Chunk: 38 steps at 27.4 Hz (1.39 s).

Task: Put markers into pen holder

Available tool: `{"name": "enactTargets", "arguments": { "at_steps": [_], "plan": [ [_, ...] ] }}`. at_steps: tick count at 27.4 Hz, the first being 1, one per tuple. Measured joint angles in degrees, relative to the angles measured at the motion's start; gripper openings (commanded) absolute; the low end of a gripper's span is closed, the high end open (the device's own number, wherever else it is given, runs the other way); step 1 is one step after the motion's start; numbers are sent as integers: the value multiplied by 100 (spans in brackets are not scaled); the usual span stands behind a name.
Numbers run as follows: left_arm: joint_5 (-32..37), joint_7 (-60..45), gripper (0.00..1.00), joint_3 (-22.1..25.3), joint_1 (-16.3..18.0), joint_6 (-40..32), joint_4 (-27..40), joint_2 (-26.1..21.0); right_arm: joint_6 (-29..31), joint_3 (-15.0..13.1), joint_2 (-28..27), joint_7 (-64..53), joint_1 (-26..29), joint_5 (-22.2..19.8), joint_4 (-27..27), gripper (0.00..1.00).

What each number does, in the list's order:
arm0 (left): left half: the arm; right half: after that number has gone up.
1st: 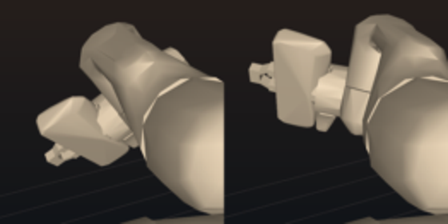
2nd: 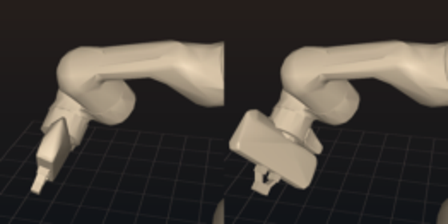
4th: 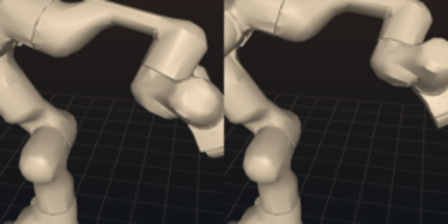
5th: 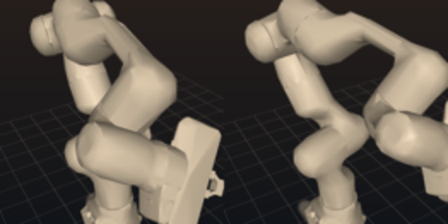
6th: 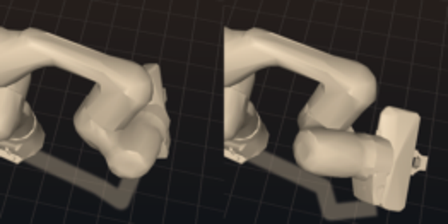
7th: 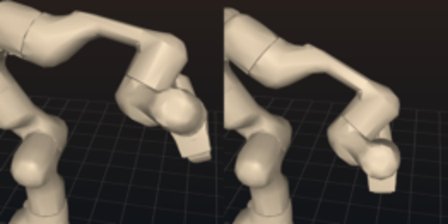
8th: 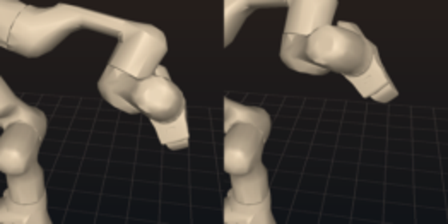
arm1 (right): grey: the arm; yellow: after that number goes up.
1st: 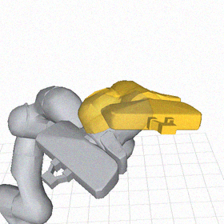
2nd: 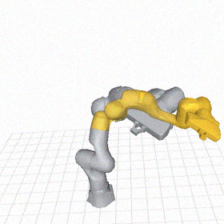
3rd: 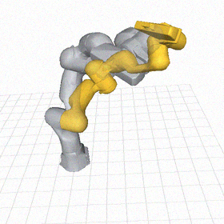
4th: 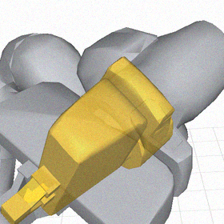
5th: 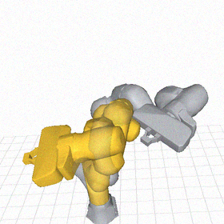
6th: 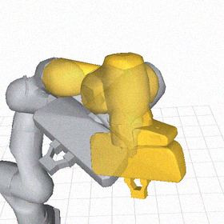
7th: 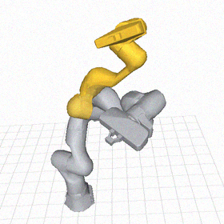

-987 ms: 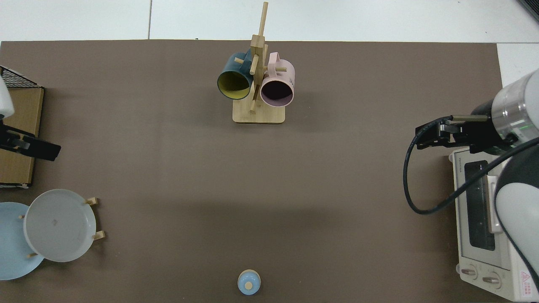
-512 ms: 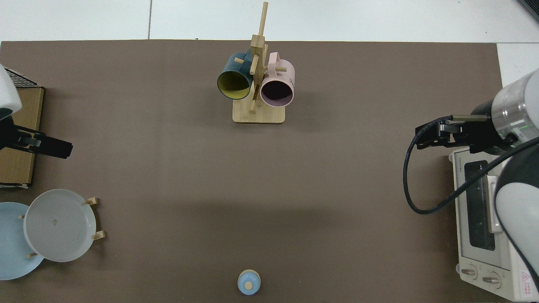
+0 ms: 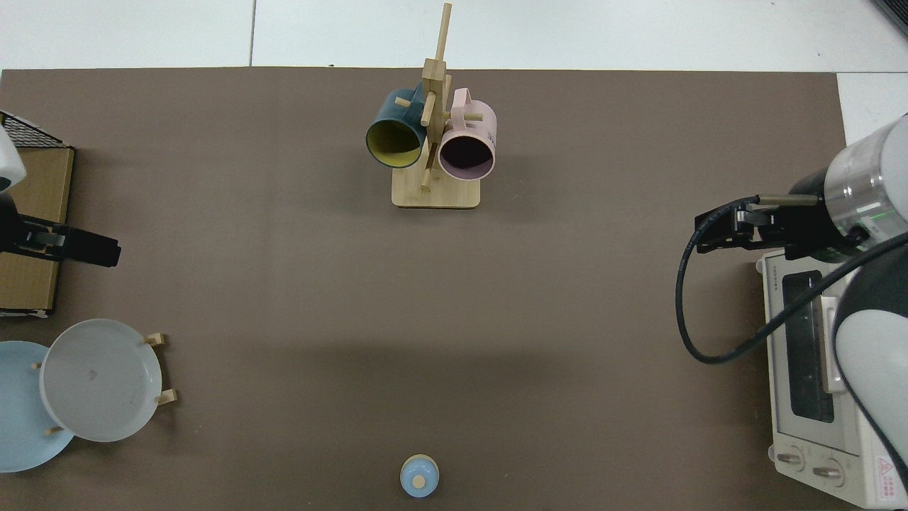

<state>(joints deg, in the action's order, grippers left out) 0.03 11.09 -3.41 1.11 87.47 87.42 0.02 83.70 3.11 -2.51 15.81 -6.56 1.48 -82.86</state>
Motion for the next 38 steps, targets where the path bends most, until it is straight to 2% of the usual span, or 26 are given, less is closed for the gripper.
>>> {"name": "enactTargets", "arguments": {
  "at_steps": [7, 34, 38],
  "plan": [
    [-45, -132, 100, -47, -1, -145, -12, 21, 3, 9, 1, 57, -4, 140, 3, 100],
    [-51, -162, 100, -71, -5, -311, -372, 26, 14, 7, 4, 67, 19, 145, 10, 100],
    [-54, -161, 100, -77, -5, -312, -378, 25, 157, 3, 5, 67, 19, 124, 11, 100]
  ]
}}
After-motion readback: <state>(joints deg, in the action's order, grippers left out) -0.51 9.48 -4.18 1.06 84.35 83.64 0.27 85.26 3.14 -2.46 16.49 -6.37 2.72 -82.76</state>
